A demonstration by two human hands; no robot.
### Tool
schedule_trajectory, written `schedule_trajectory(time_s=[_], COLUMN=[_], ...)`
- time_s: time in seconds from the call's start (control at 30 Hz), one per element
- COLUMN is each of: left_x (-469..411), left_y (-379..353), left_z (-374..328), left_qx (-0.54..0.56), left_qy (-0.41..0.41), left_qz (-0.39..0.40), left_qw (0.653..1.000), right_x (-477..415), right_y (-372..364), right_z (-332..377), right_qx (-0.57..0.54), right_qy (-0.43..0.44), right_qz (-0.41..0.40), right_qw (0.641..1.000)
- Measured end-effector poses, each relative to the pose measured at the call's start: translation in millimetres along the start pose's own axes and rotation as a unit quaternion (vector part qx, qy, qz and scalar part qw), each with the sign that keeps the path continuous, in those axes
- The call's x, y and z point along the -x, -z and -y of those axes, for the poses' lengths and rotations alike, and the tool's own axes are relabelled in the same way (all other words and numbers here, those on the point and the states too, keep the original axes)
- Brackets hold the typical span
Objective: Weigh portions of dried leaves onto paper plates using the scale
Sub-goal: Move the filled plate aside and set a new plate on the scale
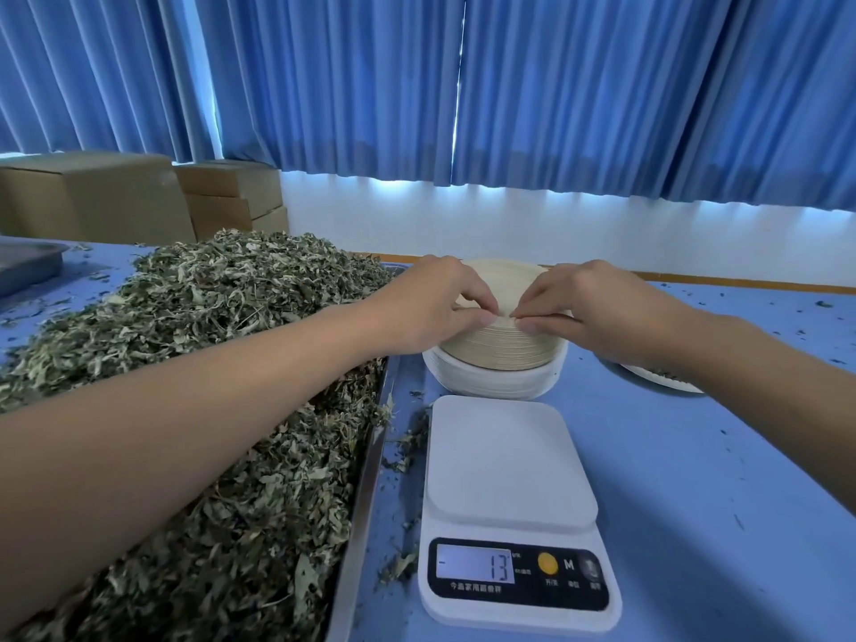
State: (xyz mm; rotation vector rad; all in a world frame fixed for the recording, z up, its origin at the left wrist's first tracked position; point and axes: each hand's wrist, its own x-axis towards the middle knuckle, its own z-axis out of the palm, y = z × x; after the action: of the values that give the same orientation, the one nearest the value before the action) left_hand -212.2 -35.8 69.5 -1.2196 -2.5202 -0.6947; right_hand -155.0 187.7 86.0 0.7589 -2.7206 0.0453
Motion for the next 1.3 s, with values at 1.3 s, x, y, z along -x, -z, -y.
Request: schedule_trajectory(time_s=[1.3], left_x=[50], left_y=[29], left_z=[-62], left_qx=[-0.055], left_qy=[-0.082], left_qz=[0.034], left_qw=[0.995], right_x=[64], right_y=[31], right_z=[55], right_qx=[0.078], right_qy=[0.086], right_qz=[-0.115], right_qw=[0.987])
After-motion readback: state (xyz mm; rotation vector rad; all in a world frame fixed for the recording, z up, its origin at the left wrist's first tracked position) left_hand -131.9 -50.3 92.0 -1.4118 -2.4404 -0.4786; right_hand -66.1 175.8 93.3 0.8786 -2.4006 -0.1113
